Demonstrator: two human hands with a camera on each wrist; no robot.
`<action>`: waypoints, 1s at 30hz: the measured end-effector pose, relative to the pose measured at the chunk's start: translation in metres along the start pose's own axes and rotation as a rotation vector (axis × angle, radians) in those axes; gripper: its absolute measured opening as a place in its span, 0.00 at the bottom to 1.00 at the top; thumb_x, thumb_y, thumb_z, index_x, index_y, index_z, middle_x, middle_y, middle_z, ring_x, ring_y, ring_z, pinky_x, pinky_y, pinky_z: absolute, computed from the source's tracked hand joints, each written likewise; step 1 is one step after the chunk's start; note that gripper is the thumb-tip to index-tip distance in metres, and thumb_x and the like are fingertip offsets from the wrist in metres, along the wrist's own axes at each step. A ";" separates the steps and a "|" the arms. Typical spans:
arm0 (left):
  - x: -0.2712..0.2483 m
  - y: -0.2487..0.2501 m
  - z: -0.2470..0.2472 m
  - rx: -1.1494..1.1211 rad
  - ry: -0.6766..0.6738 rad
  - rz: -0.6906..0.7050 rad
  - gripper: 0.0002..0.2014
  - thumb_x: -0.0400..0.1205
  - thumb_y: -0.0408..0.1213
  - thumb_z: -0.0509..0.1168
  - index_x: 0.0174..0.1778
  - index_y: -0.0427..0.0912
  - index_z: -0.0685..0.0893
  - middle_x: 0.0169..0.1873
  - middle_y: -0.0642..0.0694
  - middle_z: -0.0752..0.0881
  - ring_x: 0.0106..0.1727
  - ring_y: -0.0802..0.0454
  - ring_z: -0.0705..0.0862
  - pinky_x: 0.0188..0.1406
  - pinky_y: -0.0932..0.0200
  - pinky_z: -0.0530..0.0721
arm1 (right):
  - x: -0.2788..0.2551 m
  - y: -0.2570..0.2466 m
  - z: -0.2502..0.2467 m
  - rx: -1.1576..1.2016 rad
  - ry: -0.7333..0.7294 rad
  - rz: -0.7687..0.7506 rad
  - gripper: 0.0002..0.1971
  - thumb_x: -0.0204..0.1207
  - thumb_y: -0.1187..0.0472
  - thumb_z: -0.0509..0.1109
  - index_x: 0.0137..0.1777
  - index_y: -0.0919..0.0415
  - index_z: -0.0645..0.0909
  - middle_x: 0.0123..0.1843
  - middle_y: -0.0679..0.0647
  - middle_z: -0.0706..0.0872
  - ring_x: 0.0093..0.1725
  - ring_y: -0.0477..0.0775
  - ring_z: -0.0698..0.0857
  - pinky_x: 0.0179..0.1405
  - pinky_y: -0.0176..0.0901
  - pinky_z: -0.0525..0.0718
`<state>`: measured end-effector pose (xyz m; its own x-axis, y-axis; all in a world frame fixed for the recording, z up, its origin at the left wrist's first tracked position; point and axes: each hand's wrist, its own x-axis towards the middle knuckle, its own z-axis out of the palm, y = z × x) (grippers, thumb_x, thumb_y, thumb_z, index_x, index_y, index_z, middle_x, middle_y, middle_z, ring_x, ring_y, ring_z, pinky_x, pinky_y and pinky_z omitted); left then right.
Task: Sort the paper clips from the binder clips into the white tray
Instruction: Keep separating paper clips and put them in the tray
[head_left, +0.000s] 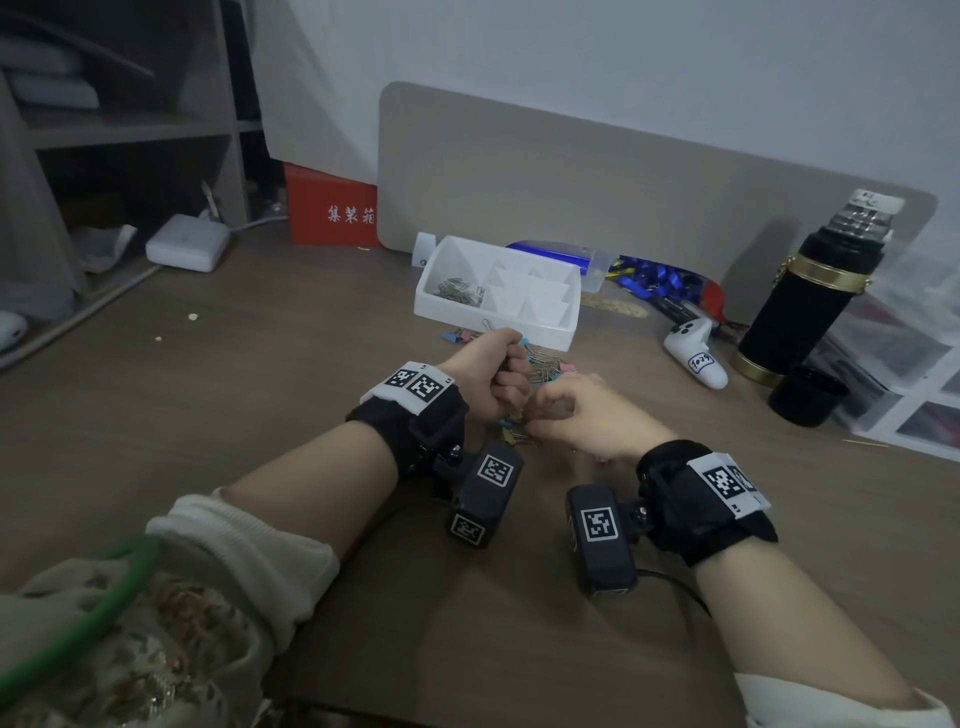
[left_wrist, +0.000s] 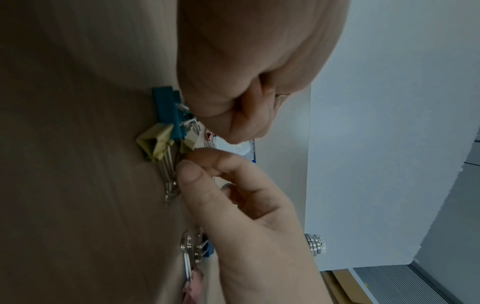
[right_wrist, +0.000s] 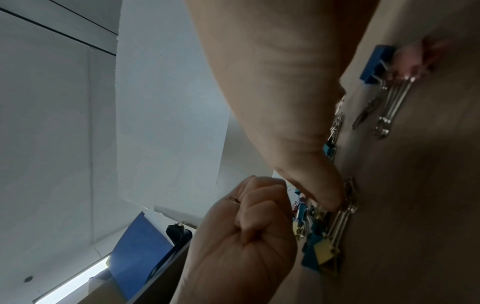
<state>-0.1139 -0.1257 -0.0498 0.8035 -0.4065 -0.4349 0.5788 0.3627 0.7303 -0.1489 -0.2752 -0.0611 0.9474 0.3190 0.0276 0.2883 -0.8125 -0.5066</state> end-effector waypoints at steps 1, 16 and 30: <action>0.000 0.000 0.000 0.000 0.001 -0.001 0.21 0.87 0.44 0.51 0.26 0.48 0.61 0.15 0.53 0.62 0.10 0.59 0.57 0.05 0.70 0.52 | 0.000 0.000 -0.001 -0.001 0.005 0.002 0.01 0.74 0.56 0.75 0.43 0.50 0.86 0.42 0.46 0.80 0.47 0.50 0.73 0.22 0.17 0.72; 0.002 0.000 -0.001 0.005 -0.009 -0.007 0.21 0.86 0.43 0.52 0.25 0.49 0.62 0.15 0.54 0.62 0.11 0.60 0.58 0.05 0.70 0.53 | -0.005 0.000 -0.007 0.098 0.073 0.093 0.06 0.75 0.63 0.73 0.42 0.50 0.88 0.53 0.53 0.84 0.43 0.57 0.86 0.11 0.37 0.77; 0.004 0.000 -0.002 0.017 -0.005 -0.013 0.21 0.86 0.42 0.52 0.25 0.49 0.62 0.15 0.54 0.63 0.11 0.59 0.58 0.07 0.72 0.53 | -0.005 0.012 -0.027 -0.124 0.263 0.286 0.11 0.76 0.64 0.66 0.37 0.49 0.82 0.45 0.51 0.88 0.49 0.54 0.83 0.49 0.43 0.80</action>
<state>-0.1104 -0.1250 -0.0524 0.7951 -0.4151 -0.4422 0.5869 0.3429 0.7335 -0.1467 -0.2997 -0.0445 0.9905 -0.0512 0.1278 0.0071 -0.9082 -0.4184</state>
